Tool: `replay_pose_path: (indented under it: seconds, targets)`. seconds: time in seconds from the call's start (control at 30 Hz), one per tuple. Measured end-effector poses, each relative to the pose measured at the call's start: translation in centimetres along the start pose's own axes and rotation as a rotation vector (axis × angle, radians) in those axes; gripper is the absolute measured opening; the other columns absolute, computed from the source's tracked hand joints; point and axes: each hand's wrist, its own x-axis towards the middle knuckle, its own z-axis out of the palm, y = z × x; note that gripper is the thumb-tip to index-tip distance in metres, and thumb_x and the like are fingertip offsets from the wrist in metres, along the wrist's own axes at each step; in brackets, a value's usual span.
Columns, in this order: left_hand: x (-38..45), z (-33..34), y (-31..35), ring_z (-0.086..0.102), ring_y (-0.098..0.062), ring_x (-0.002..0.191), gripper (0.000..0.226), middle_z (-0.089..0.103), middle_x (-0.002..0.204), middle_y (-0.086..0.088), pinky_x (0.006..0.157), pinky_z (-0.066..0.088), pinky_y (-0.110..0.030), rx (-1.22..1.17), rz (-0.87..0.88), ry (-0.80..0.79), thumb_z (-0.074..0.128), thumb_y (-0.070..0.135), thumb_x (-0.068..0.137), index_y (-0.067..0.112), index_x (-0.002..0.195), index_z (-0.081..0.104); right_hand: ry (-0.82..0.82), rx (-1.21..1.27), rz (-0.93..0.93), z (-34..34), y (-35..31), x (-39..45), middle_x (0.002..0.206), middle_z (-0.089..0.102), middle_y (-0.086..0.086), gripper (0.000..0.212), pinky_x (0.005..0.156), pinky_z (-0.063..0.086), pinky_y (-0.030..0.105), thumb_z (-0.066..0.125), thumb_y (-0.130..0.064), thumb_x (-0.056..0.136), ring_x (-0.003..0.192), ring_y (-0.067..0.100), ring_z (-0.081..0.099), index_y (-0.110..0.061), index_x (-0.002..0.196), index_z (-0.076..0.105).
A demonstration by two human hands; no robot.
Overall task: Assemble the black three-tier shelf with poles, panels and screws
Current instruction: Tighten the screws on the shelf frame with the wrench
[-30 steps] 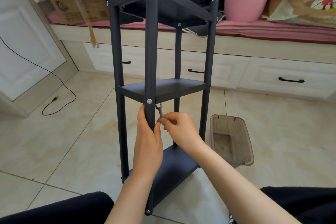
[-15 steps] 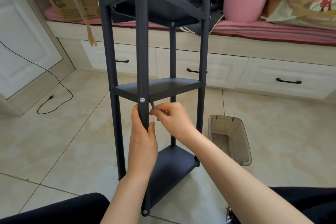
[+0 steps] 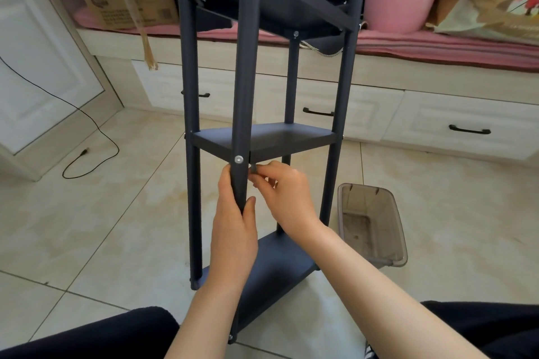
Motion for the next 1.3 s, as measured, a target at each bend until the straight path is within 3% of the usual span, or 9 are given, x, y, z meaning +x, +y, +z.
replay_pose_path:
  seconds: [0.13, 0.2, 0.33, 0.53, 0.63, 0.83, 0.97, 1.1, 1.3]
  targets:
    - [-0.1, -0.3, 0.3, 0.046, 0.01, 0.127, 0.066, 0.049, 0.145, 0.015, 0.096, 0.037, -0.001, -0.012, 0.057, 0.056, 0.054, 0.012, 0.102, 0.037, 0.155, 0.024, 0.105, 0.019, -0.074, 0.9, 0.7, -0.2, 0.081, 0.068, 0.003, 0.015, 0.07, 0.052, 0.037, 0.065, -0.014, 0.095, 0.072, 0.016, 0.06, -0.009, 0.101, 0.077]
    - [-0.2, -0.2, 0.3, 0.041, 0.026, 0.118, 0.067, 0.049, 0.136, 0.025, 0.093, 0.033, 0.004, -0.024, 0.075, 0.082, 0.055, 0.009, 0.101, 0.035, 0.156, 0.026, 0.142, 0.05, -0.083, 1.6, 1.1, -0.3, 0.082, 0.068, 0.005, 0.015, 0.07, 0.052, 0.04, 0.064, -0.013, 0.095, 0.073, 0.019, 0.062, -0.006, 0.099, 0.076]
    - [-0.3, 0.0, 0.1, 0.039, 0.032, 0.111, 0.068, 0.043, 0.119, 0.038, 0.087, 0.03, 0.007, -0.016, 0.084, 0.092, 0.054, 0.005, 0.1, 0.029, 0.158, 0.027, 0.236, 0.108, -0.127, 2.8, 1.4, -0.3, 0.086, 0.069, 0.004, 0.013, 0.072, 0.054, 0.031, 0.064, -0.009, 0.094, 0.078, 0.013, 0.063, -0.004, 0.096, 0.075]
    - [0.2, -0.1, 0.1, 0.039, 0.029, 0.118, 0.07, 0.045, 0.136, 0.026, 0.096, 0.031, 0.004, -0.041, 0.08, 0.101, 0.055, 0.002, 0.099, 0.035, 0.155, 0.029, 0.313, 0.152, -0.161, 4.5, 1.9, 0.2, 0.095, 0.071, 0.004, 0.015, 0.082, 0.055, 0.023, 0.062, -0.009, 0.095, 0.088, 0.011, 0.065, -0.003, 0.102, 0.074]
    - [0.7, -0.2, 0.1, 0.04, 0.03, 0.115, 0.07, 0.044, 0.13, 0.034, 0.092, 0.032, 0.005, -0.035, 0.077, 0.099, 0.055, 0.003, 0.1, 0.036, 0.155, 0.028, 0.329, 0.156, -0.181, 5.0, 2.1, 0.8, 0.097, 0.072, 0.004, 0.015, 0.084, 0.054, 0.021, 0.062, -0.009, 0.095, 0.091, 0.01, 0.065, -0.003, 0.103, 0.074]
    - [2.0, -0.5, 0.1, 0.045, 0.022, 0.119, 0.075, 0.046, 0.128, 0.039, 0.093, 0.035, 0.001, -0.046, 0.081, 0.071, 0.056, 0.004, 0.1, 0.053, 0.146, 0.025, 0.337, 0.184, -0.187, 5.8, 2.4, 2.4, 0.084, 0.07, 0.005, 0.018, 0.073, 0.049, 0.014, 0.06, -0.013, 0.095, 0.079, 0.009, 0.06, -0.003, 0.093, 0.074]
    - [2.5, -0.6, 0.0, 0.044, 0.025, 0.117, 0.075, 0.045, 0.122, 0.046, 0.091, 0.033, 0.004, -0.027, 0.083, 0.061, 0.056, 0.008, 0.1, 0.061, 0.142, 0.023, 0.336, 0.248, -0.119, 6.7, 2.6, 3.2, 0.08, 0.067, 0.006, 0.02, 0.062, 0.05, 0.028, 0.06, -0.015, 0.095, 0.074, 0.012, 0.056, -0.002, 0.084, 0.072]
    - [2.9, -0.2, 0.1, 0.042, 0.029, 0.113, 0.072, 0.044, 0.119, 0.047, 0.089, 0.032, 0.005, 0.003, 0.091, 0.076, 0.055, 0.012, 0.1, 0.058, 0.144, 0.021, 0.341, 0.364, -0.041, 6.9, 2.5, 3.6, 0.09, 0.068, 0.007, 0.013, 0.066, 0.052, 0.033, 0.064, -0.008, 0.093, 0.077, 0.014, 0.059, -0.003, 0.089, 0.074]
    - [2.9, -0.2, 0.2, 0.047, 0.014, 0.125, 0.07, 0.049, 0.141, 0.024, 0.101, 0.037, -0.003, 0.004, 0.087, 0.106, 0.056, 0.014, 0.101, 0.061, 0.141, 0.024, 0.245, 0.397, 0.057, 6.1, 2.7, 2.6, 0.078, 0.062, -0.002, 0.013, 0.062, 0.051, 0.026, 0.063, -0.01, 0.095, 0.073, 0.008, 0.058, -0.008, 0.098, 0.076]
